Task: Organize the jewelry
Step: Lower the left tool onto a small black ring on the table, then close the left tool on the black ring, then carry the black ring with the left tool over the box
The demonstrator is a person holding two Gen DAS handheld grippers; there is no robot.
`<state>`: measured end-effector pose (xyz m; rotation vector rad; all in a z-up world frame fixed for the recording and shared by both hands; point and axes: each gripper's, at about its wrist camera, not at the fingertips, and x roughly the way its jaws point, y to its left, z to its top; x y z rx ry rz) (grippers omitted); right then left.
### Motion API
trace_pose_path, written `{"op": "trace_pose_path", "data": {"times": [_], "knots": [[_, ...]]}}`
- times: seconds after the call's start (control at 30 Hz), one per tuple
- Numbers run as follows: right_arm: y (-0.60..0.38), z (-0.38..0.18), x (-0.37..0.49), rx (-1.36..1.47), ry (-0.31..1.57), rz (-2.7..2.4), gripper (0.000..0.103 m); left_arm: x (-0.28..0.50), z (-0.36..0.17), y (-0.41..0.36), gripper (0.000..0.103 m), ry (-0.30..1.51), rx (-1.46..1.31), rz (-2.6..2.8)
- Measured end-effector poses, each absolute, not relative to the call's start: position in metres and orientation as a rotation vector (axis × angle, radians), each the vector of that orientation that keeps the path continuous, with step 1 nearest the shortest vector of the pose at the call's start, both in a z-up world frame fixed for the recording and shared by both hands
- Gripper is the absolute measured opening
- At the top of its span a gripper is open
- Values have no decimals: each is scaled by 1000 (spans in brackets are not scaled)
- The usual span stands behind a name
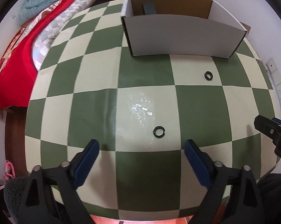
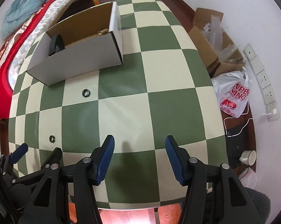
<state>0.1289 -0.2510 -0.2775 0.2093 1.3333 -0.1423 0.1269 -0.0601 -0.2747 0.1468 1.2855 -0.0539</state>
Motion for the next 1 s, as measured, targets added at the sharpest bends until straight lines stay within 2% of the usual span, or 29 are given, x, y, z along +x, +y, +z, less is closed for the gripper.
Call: {"op": "trace_pose_path", "data": {"times": [0.2,0.27,0.3,0.37,0.47,0.73,1.0], "knots": [[-252,-283,135,221,1339,-149,54,128,-273,-68,66,1269,117,-95],[-252,-284,135,222,1339,-152,54,128,-271,-71,45,1262,98,-111],[-252,-284,136,223,1340,-151,54,128,-271,-72,40,1260,90,-121],[-253,-285,136,223,1340,-153,54,128,-269,-76,24,1255,97,-126],[-254,-285,137,225,1342,-155,54,129,-268,-79,10,1253,102,-138],[-260,-276,141,265,1309,-137,54,127,-266,-71,10,1257,81,-132],[-239,-279,175,362,1259,24,54,151,-264,-31,10,1246,50,-52]]}}
